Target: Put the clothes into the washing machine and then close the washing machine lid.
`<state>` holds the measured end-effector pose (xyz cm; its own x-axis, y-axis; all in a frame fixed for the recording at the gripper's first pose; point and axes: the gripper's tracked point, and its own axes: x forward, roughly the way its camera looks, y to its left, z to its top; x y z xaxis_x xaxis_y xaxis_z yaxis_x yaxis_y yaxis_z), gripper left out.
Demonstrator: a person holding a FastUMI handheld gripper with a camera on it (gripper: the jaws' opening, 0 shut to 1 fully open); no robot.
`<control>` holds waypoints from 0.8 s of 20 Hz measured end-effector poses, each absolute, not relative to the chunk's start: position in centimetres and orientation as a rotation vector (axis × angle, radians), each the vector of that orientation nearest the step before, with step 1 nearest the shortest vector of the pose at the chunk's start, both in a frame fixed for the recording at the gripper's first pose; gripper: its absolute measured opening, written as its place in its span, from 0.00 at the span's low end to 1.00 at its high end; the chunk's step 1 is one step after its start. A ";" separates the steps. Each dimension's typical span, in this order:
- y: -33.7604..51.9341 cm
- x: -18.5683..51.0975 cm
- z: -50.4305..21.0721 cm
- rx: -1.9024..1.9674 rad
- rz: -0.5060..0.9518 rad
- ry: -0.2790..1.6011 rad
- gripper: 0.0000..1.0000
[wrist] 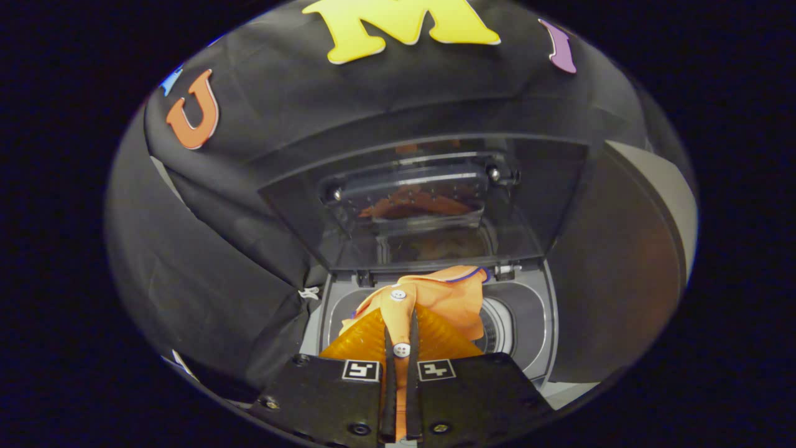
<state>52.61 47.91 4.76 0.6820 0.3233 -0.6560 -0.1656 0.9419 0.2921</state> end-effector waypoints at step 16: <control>46.6 53.7 -0.7 0.210 0.142 0.905 0.11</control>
